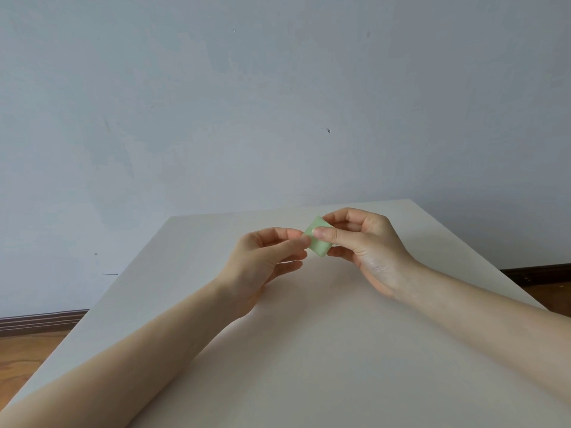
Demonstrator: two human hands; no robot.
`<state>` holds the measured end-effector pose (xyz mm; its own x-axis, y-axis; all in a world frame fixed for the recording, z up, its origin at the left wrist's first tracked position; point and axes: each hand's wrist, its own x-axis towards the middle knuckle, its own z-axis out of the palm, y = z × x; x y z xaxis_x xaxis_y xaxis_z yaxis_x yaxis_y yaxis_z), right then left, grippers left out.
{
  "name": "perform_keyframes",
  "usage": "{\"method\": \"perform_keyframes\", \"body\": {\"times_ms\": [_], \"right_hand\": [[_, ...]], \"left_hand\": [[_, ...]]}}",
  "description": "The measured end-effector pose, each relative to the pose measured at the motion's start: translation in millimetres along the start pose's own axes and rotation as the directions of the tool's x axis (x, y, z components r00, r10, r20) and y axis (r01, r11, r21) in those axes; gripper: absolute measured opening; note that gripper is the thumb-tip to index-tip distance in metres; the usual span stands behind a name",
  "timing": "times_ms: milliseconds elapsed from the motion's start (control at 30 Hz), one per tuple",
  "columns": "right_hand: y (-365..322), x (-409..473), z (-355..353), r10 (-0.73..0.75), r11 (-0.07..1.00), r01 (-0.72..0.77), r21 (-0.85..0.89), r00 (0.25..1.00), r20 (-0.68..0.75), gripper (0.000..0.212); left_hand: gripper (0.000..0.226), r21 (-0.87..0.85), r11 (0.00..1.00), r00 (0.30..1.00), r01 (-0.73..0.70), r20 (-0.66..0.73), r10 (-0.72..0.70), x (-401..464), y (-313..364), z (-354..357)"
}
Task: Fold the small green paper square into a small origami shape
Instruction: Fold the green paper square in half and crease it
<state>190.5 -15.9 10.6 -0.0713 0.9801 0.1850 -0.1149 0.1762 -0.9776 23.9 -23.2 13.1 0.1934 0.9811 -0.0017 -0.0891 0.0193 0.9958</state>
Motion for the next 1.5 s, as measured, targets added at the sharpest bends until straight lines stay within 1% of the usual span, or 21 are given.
{"method": "perform_keyframes", "body": {"times_ms": [200,333,500,600,767,867,1000,1133,1200,1267,1400,1500], "right_hand": [[-3.7,-1.9,2.3,0.021,0.996,-0.020,0.085,1.000,-0.006,0.012],[-4.0,-3.1,3.8,0.081,0.984,-0.081,0.159,0.997,0.007,0.016],[-4.5,-2.9,5.0,0.095,0.967,-0.096,0.235,0.995,0.015,0.008],[-4.5,-2.4,4.8,0.098,0.963,-0.096,0.253,0.995,0.003,0.009],[-4.7,-2.0,3.5,0.088,0.966,-0.079,0.248,0.996,-0.026,0.010],[-5.8,-1.7,2.3,0.079,0.968,-0.063,0.244,0.995,-0.056,0.009],[-6.9,-1.7,0.6,0.071,0.975,-0.051,0.214,0.994,-0.083,0.006],[-4.8,-2.9,1.5,0.051,0.991,-0.042,0.126,0.997,-0.063,0.008],[-4.1,-3.8,2.6,0.038,0.996,-0.035,0.078,0.998,-0.042,0.010],[-4.1,-4.9,3.6,0.028,0.998,-0.027,0.049,0.999,-0.017,0.011],[-5.1,-6.3,4.3,0.017,0.999,-0.017,0.032,1.000,0.007,0.008],[-5.3,-6.2,4.1,0.017,0.999,-0.017,0.029,1.000,0.010,0.008]], "left_hand": [[0.003,-0.123,0.991,0.998,0.047,-0.024,-0.050,2.6,-1.1,1.1],[0.002,-0.227,0.972,0.997,0.055,-0.048,-0.068,2.8,0.8,0.0],[0.005,-0.260,0.964,0.997,0.051,-0.045,-0.065,2.3,1.4,1.2],[0.011,-0.265,0.962,0.997,0.059,-0.032,-0.069,2.2,1.8,1.2],[0.015,-0.266,0.960,0.996,0.087,-0.001,-0.091,1.7,1.6,1.0],[0.013,-0.285,0.954,0.995,0.096,-0.010,-0.103,2.2,1.5,0.9],[0.006,-0.264,0.963,0.997,0.048,-0.050,-0.064,2.8,1.8,0.8],[0.005,-0.196,0.980,0.997,-0.045,-0.071,0.031,1.9,1.7,1.0],[0.008,-0.153,0.986,0.995,-0.071,-0.078,0.060,1.9,1.6,1.3],[0.010,-0.129,0.988,0.993,-0.080,-0.094,0.068,2.4,1.4,1.2],[0.002,-0.139,0.988,0.993,-0.071,-0.107,0.057,2.0,1.7,0.9],[0.006,-0.150,0.987,0.994,-0.062,-0.094,0.049,1.4,2.1,0.9]]}}
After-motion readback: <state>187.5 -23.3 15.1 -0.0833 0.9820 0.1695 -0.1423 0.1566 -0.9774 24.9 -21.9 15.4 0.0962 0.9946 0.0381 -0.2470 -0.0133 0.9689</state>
